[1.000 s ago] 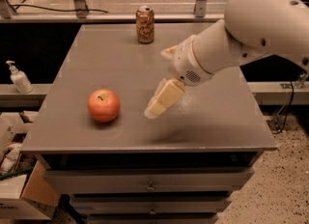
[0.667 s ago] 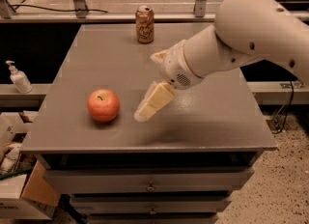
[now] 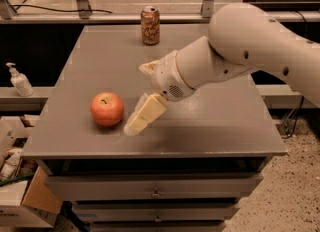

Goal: Move apple near orange can

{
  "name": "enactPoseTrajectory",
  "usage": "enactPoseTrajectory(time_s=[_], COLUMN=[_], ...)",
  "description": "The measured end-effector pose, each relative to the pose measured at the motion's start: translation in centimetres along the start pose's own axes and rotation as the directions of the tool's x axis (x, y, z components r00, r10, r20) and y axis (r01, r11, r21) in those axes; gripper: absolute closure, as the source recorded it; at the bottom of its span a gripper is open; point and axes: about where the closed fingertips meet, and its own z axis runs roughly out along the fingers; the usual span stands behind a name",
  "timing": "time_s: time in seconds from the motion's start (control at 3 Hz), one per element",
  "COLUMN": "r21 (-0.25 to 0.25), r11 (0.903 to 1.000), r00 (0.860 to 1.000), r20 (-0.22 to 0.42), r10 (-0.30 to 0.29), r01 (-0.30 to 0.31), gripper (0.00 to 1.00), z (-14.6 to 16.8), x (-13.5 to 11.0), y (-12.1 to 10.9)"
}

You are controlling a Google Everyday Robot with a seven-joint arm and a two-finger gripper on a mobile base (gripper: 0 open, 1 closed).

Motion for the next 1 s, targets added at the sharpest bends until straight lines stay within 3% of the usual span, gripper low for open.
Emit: enactPoseTrajectory(time_s=[1.0], r21=[0.011], r11=[0.9995], r00=[0.999], r20=[0.023], r10=[-0.031], r01=[0.030], gripper=[0.00], z=[4.3], x=[0.1], y=[1.5])
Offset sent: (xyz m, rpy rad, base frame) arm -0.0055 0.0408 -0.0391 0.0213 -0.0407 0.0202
